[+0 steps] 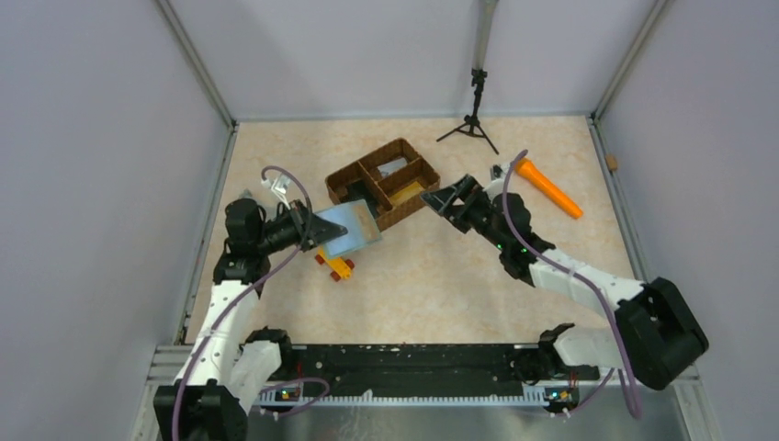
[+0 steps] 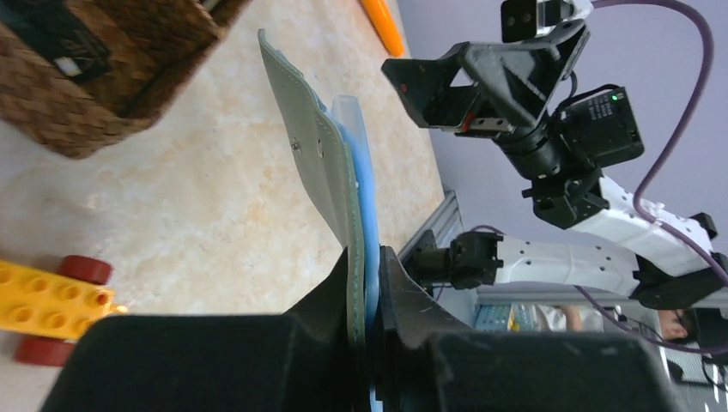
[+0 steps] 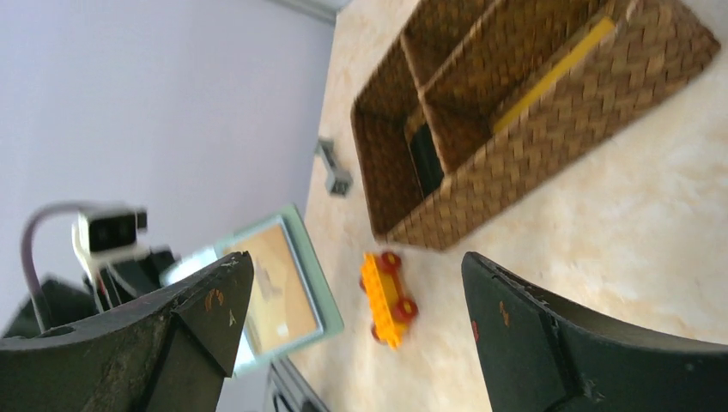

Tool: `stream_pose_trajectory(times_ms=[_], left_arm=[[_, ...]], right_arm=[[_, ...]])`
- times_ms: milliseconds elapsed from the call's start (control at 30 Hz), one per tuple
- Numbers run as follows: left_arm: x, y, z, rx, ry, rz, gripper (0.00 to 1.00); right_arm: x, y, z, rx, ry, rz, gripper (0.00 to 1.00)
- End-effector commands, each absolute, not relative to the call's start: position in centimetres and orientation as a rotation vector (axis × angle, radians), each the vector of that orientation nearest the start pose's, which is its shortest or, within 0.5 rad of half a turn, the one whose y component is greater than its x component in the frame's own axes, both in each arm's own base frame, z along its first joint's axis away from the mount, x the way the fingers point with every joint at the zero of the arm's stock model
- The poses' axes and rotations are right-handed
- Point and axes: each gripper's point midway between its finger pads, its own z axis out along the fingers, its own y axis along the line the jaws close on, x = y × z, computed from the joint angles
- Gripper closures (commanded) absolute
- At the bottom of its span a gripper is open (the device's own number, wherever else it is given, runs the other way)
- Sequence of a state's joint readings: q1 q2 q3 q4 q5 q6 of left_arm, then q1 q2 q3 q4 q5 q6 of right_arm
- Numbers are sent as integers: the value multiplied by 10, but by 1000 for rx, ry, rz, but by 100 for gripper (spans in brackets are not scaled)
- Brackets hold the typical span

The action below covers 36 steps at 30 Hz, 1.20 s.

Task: Take the credit cards out of the card holder
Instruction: Remove the credit card from the card holder.

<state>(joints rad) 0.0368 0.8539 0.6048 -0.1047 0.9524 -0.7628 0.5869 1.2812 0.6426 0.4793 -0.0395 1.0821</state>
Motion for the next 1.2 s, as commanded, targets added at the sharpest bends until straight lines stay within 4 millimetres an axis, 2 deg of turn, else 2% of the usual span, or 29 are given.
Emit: stream_pose_trajectory(times_ms=[0, 100, 267, 400, 500, 633, 800, 933, 967, 1033, 1167], left_arm=[[229, -178, 247, 21, 1933, -1462, 100], [221, -198, 247, 58, 1920, -1512, 100], [205, -227, 262, 172, 1824, -1636, 100], [189, -244, 275, 273, 1773, -1748, 100], [175, -253, 288, 339, 1710, -1827, 100], [157, -262, 305, 413, 1637, -1916, 100], [149, -271, 312, 436, 1637, -1963, 100], [141, -280, 319, 466, 1631, -1985, 100], [140, -282, 320, 472, 1630, -1987, 100], [138, -285, 320, 482, 1635, -1993, 100], [133, -292, 315, 493, 1658, -2013, 98]], right_arm=[[278, 265, 220, 147, 1819, 1302, 7], [255, 261, 210, 63, 1864, 1307, 6], [224, 249, 202, -37, 1866, 1305, 6], [200, 251, 205, -97, 1848, 1409, 5], [193, 250, 207, -64, 1843, 1457, 4], [182, 245, 225, -48, 1743, 1539, 4], [161, 243, 258, -79, 1598, 1692, 3], [150, 240, 272, -67, 1526, 1783, 4], [149, 239, 274, -63, 1513, 1800, 7], [147, 239, 278, -54, 1505, 1821, 21], [148, 239, 280, -55, 1528, 1803, 62]])
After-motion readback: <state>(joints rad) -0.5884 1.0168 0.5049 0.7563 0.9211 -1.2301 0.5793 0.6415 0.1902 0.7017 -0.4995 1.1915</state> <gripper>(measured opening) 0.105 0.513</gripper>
